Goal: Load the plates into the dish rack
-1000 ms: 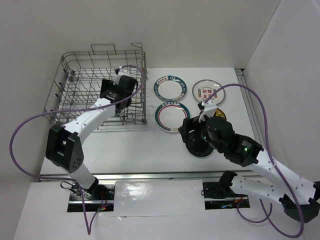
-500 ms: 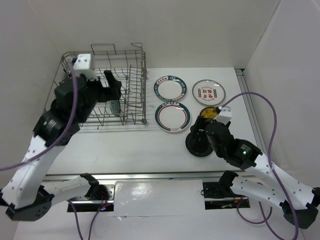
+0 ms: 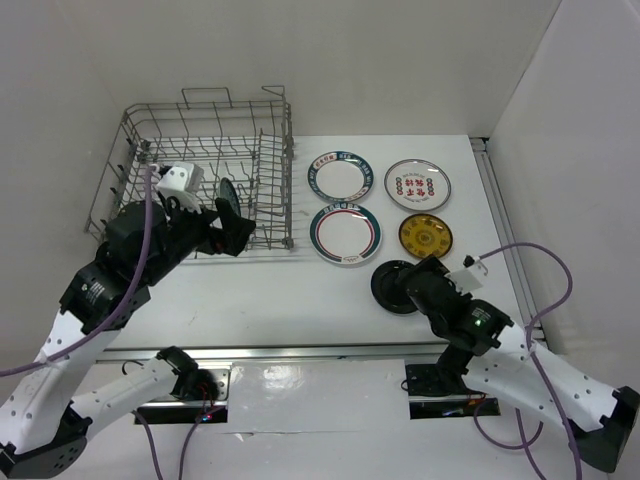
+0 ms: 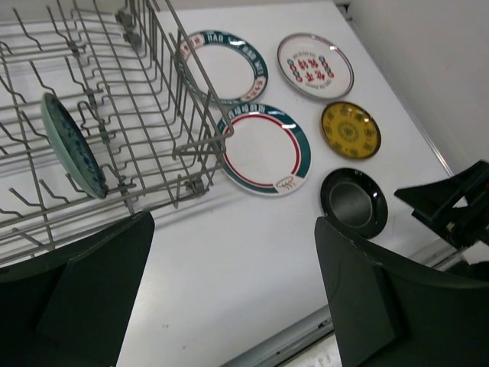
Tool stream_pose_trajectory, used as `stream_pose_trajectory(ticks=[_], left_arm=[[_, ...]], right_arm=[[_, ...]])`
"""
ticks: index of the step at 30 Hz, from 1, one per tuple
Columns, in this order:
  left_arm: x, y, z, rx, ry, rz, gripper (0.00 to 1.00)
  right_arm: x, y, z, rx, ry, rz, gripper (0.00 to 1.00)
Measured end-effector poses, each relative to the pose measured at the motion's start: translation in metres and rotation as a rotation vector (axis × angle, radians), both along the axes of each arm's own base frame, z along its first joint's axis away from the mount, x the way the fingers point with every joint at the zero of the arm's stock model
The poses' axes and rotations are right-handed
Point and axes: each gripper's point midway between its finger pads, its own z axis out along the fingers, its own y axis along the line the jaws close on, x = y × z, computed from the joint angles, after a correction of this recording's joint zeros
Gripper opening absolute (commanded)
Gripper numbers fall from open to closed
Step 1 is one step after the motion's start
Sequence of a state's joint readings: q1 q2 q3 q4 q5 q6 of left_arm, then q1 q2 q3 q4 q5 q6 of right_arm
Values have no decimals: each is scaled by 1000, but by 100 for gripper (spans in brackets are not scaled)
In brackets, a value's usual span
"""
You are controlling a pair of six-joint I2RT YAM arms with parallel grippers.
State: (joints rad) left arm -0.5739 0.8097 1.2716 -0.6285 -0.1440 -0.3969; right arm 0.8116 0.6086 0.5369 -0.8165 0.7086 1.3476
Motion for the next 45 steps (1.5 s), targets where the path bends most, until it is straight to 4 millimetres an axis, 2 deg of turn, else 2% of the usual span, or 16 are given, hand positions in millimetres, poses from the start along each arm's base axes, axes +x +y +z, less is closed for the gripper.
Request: stream_pose_trajectory(ticks=[2, 4, 11, 17, 23, 31, 35, 39, 44, 45], left_arm=[[0, -5, -7, 8, 21, -20, 100], [-1, -8, -8, 5, 26, -41, 100], [-8, -11, 0, -18, 5, -77, 100], [-11, -13, 1, -24, 2, -92, 100], [-12, -13, -1, -24, 4, -95, 100], [-12, -12, 0, -26, 0, -95, 100], [-12, -12, 0, -26, 1, -95, 100], [-13, -12, 1, -28, -3, -95, 100], [-14, -11, 3, -31, -9, -95, 100], [-15, -11, 4, -32, -11, -95, 100]], right_arm=[[0, -4, 0, 27, -10, -48, 95], [0, -7, -9, 35, 7, -97, 95], [-16, -25, -66, -8, 126, -221, 94], [-16, -26, -74, 12, 132, -266, 89], [-25, -37, -97, -7, 159, -306, 81], [-17, -40, -99, 12, 99, -344, 64], [-13, -40, -100, 28, 68, -355, 61], [-9, -39, -101, 44, 48, -362, 54], [-5, -35, -102, 57, 36, -366, 51], [-4, -34, -103, 60, 35, -365, 47]])
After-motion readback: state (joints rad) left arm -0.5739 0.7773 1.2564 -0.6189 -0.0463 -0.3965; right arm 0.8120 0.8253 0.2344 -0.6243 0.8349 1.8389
